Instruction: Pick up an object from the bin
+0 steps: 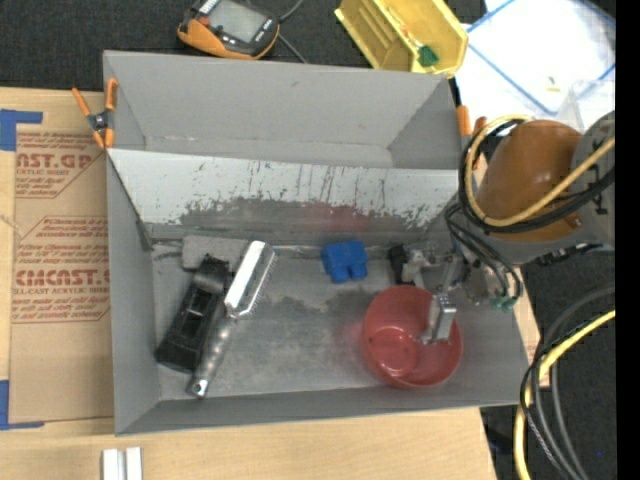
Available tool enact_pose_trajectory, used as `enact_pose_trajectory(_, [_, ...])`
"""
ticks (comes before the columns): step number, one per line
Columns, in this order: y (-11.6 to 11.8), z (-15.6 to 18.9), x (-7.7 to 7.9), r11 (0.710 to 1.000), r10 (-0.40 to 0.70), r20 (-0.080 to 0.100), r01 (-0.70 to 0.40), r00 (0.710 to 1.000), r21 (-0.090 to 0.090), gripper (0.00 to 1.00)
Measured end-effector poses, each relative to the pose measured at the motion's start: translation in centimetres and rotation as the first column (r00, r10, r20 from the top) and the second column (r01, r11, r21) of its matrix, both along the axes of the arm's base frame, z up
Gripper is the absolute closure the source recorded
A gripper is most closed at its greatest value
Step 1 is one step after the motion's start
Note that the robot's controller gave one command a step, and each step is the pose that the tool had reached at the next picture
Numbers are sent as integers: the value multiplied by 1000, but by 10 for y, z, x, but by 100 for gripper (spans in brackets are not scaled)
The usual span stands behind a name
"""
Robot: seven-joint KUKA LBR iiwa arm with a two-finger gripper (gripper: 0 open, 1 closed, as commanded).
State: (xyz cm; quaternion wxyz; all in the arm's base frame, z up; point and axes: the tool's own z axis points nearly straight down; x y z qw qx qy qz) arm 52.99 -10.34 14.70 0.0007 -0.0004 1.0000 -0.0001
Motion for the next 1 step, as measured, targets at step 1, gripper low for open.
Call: enact_pose_trajectory(1, [0, 0, 0, 1000, -1, 0, 1, 1000, 0, 0])
